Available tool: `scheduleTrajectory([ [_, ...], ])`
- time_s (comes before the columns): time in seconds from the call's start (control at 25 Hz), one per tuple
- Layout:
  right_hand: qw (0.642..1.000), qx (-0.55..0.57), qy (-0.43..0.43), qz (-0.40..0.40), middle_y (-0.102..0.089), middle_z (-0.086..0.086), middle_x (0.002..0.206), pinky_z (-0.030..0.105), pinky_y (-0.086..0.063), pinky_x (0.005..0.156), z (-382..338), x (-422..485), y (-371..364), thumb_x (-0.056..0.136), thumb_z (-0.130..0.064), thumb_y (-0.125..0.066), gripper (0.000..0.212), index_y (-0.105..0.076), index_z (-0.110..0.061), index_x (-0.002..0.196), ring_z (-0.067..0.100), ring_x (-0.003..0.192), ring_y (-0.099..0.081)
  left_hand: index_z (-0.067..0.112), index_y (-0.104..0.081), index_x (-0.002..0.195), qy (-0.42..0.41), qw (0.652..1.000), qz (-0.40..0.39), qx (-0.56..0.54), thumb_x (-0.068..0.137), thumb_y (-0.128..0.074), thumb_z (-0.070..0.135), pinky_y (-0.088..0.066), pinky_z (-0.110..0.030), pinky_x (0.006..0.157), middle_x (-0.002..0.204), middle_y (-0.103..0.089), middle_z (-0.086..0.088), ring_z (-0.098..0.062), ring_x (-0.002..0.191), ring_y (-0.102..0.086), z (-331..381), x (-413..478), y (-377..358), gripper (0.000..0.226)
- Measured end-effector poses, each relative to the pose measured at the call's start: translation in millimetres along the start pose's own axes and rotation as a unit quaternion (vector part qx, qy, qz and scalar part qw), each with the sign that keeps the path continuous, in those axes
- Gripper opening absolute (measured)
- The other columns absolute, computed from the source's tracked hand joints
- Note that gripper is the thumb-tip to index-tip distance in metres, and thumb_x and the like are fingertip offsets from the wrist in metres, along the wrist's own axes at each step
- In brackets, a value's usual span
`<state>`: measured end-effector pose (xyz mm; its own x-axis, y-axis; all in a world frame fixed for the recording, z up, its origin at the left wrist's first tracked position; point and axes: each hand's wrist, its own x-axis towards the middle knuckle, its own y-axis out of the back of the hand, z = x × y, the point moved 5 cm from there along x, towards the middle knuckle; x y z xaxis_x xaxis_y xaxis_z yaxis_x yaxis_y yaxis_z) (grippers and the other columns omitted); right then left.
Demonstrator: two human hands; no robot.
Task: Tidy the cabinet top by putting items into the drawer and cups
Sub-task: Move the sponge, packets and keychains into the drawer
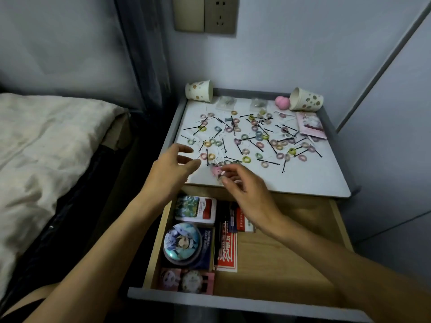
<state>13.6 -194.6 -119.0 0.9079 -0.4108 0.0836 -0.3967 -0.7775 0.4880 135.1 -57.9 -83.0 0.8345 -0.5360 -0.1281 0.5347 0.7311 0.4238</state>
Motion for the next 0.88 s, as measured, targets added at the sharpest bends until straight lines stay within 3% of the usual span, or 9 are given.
scheduleTrajectory([
  [0.2,0.996,-0.007,-0.007,0.083,-0.066,-0.01,0.102,0.006,-0.043,0.074,5.8,23.1,75.8,0.098,-0.027,-0.056,0.019,-0.064,-0.019,0.113,-0.009,0.091,-0.058,0.014,-0.06,0.116,0.011,0.998,-0.048,-0.025,0.096,-0.06,0.022,-0.055,-0.041,0.085,0.099,-0.071,-0.008,-0.023,0.091,-0.069,34.4,4.6,-31.6,0.022],
  [0.32,0.99,-0.033,-0.015,0.134,-0.067,-0.009,0.098,0.02,-0.049,0.077,11.5,37.6,121.9,0.098,-0.029,-0.056,0.017,-0.065,-0.019,0.108,0.002,0.091,-0.061,0.011,-0.062,0.111,0.007,0.997,-0.073,-0.033,0.096,-0.06,0.019,-0.056,-0.042,0.083,0.096,-0.072,-0.011,-0.029,0.091,-0.07,60.1,21.7,-49.2,0.017],
  [0.44,0.977,-0.134,-0.061,0.151,-0.067,-0.006,0.109,0.031,-0.051,0.083,31.9,60.6,169.6,0.097,-0.035,-0.055,0.024,-0.063,-0.02,0.115,0.012,0.099,-0.062,0.012,-0.063,0.108,0.007,0.995,-0.094,-0.04,0.096,-0.06,0.018,-0.057,-0.041,0.082,0.096,-0.073,-0.01,-0.026,0.088,-0.071,80.2,46.6,-72.8,0.014],
  [0.56,0.948,-0.271,-0.121,0.114,-0.06,0.002,0.13,0.038,-0.049,0.093,67.2,91.2,206.5,0.093,-0.042,-0.055,0.042,-0.056,-0.019,0.129,0.021,0.114,-0.058,0.008,-0.063,0.107,0.015,0.992,-0.11,-0.067,0.095,-0.06,0.014,-0.057,-0.039,0.08,0.098,-0.072,-0.011,-0.024,0.081,-0.069,99.4,79.7,-101.8,0.013],
  [0.64,0.938,-0.31,-0.132,0.085,-0.056,0.008,0.134,0.039,-0.048,0.093,80.0,110.5,218.4,0.091,-0.04,-0.059,0.047,-0.053,-0.016,0.132,0.026,0.117,-0.055,0.006,-0.062,0.107,0.012,0.992,-0.106,-0.066,0.094,-0.061,0.01,-0.054,-0.038,0.077,0.095,-0.069,-0.012,-0.023,0.079,-0.066,107.5,110.7,-118.5,0.014],
  [0.76,0.937,-0.321,-0.125,0.066,-0.056,0.009,0.128,0.036,-0.05,0.087,93.3,131.4,224.3,0.084,-0.034,-0.067,0.048,-0.055,-0.017,0.127,0.027,0.111,-0.056,0.011,-0.065,0.104,-0.027,0.996,-0.078,0.017,0.09,-0.063,0.012,-0.054,-0.037,0.073,0.092,-0.069,-0.011,-0.024,0.079,-0.065,109.8,167.8,-142.4,0.014],
  [0.88,0.93,-0.332,-0.142,0.069,-0.057,0.007,0.123,0.032,-0.048,0.08,120.2,148.2,227.8,0.08,-0.039,-0.068,0.05,-0.054,-0.017,0.123,0.026,0.107,-0.057,0.015,-0.065,0.115,-0.092,0.982,-0.049,0.156,0.088,-0.063,0.017,-0.05,-0.031,0.072,0.101,-0.07,-0.008,-0.023,0.083,-0.064,118.6,220.9,-174.6,0.028],
])
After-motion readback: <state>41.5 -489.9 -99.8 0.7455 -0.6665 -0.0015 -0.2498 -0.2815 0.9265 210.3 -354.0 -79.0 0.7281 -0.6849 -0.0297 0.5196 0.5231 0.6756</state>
